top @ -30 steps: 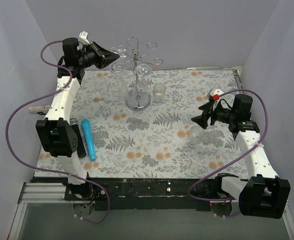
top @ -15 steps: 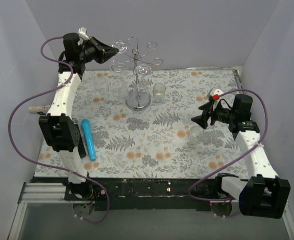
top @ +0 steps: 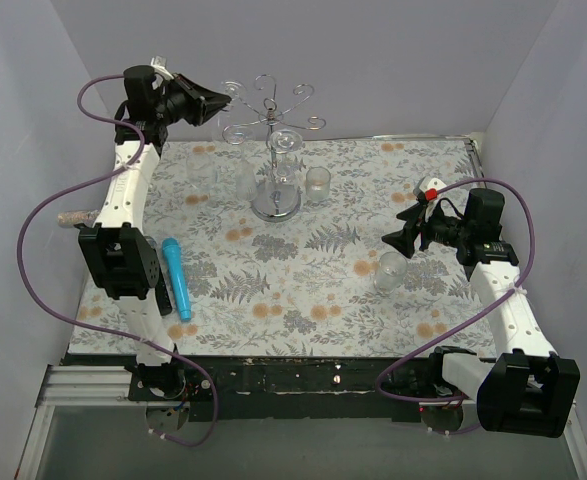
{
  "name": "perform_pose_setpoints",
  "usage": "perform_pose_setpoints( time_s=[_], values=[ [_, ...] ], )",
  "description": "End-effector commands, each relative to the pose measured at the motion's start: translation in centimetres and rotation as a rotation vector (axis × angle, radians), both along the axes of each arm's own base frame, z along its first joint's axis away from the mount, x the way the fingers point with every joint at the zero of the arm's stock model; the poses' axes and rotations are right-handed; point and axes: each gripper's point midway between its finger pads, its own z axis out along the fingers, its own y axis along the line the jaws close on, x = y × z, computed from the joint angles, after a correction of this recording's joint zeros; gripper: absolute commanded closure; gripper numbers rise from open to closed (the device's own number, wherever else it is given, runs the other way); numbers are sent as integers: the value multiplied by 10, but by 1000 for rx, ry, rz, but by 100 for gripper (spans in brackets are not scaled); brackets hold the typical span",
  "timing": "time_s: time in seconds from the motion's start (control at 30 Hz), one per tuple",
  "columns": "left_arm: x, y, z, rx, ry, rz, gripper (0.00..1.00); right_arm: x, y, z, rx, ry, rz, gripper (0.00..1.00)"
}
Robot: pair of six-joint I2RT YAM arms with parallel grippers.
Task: Place the wine glass upside down on the wine glass rack
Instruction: Turn the wine glass upside down at the wine rack.
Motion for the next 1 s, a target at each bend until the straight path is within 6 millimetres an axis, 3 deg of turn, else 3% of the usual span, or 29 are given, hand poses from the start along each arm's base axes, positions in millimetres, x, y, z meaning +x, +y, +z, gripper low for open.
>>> perform_pose_setpoints(
  time_s=[0.0, 0.03, 0.27, 0.57, 0.97],
  values=[
    [-17, 10, 57, -2, -143, 23, 100, -1, 2, 10, 5, -51, 18, 21],
    [-15, 26, 58, -2, -143, 56, 100, -1, 1, 9, 5, -49, 18, 21],
    [-21, 39, 56, -6, -145, 78, 100, -1, 1, 9, 4, -52, 15, 21],
    [-35, 39, 58, -12, -151, 70, 100, -1, 1, 10, 3, -56, 16, 21],
    [-46, 32, 46, -32, -122, 20, 100, -2, 1, 10, 4, -58, 17, 21]
  ],
)
